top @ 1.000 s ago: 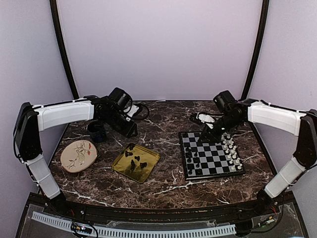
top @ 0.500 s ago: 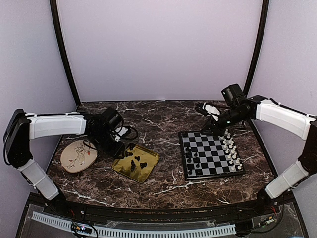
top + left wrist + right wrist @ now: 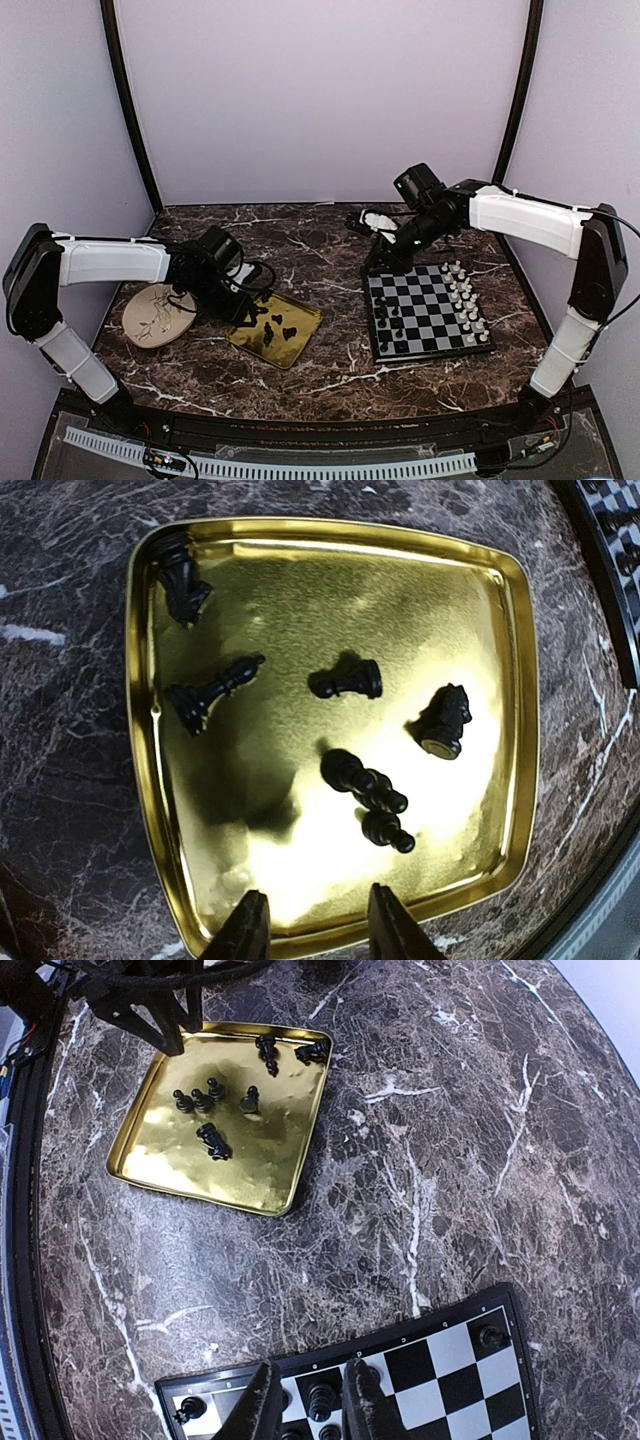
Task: Set up the chess pieces on the board
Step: Move the storage box to the center of the board.
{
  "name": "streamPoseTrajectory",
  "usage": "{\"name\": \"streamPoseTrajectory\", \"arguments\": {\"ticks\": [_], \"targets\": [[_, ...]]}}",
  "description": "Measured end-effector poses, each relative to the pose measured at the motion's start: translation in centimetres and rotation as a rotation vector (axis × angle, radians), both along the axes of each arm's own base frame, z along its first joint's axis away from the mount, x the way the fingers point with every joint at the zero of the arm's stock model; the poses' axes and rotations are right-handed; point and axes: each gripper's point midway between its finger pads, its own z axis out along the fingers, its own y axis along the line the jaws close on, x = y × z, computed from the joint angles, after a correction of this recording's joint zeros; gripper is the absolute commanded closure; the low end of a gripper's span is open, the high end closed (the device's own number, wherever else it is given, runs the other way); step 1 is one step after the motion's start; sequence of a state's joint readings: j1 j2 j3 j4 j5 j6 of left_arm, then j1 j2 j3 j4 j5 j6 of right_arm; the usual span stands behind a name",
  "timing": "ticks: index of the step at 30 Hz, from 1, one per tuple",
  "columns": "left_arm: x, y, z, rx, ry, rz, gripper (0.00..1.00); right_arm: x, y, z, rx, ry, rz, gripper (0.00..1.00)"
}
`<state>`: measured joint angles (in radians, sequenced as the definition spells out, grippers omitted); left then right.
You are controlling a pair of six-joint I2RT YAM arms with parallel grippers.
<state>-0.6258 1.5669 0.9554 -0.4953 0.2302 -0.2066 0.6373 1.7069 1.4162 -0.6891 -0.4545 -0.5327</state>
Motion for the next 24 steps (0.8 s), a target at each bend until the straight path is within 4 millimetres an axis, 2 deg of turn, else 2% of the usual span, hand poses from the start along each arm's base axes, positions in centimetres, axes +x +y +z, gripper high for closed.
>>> {"name": "streamPoseTrajectory", "arguments": {"ticks": [3,9,11,18,24], "targets": [[0.7,0.5,-0.1,0.016,-0.031,0.044,0.53,-0.1,0.0,0.0,-0.001,0.002,-0.001,0.77],[3.7,3.5,0.0,0.041,-0.065,0.216,0.48,-0.6,-0.3,-0.8,-0.013,0.021,-0.005,0.77],[4.3,3.9,-0.4,0.038,-0.059,0.246,0.47,-0.7,-0.4,-1.0,-0.017,0.027,-0.006,0.77],[4.0,2.0,-3.4,-0.016,0.054,0.213,0.47,-0.9,-0.5,-1.1,-0.017,0.026,-0.006,0.77],[3.8,0.1,-2.7,-0.120,0.076,0.170,0.51,-1.2,-0.8,-1.5,-0.022,0.032,-0.006,0.77]]}}
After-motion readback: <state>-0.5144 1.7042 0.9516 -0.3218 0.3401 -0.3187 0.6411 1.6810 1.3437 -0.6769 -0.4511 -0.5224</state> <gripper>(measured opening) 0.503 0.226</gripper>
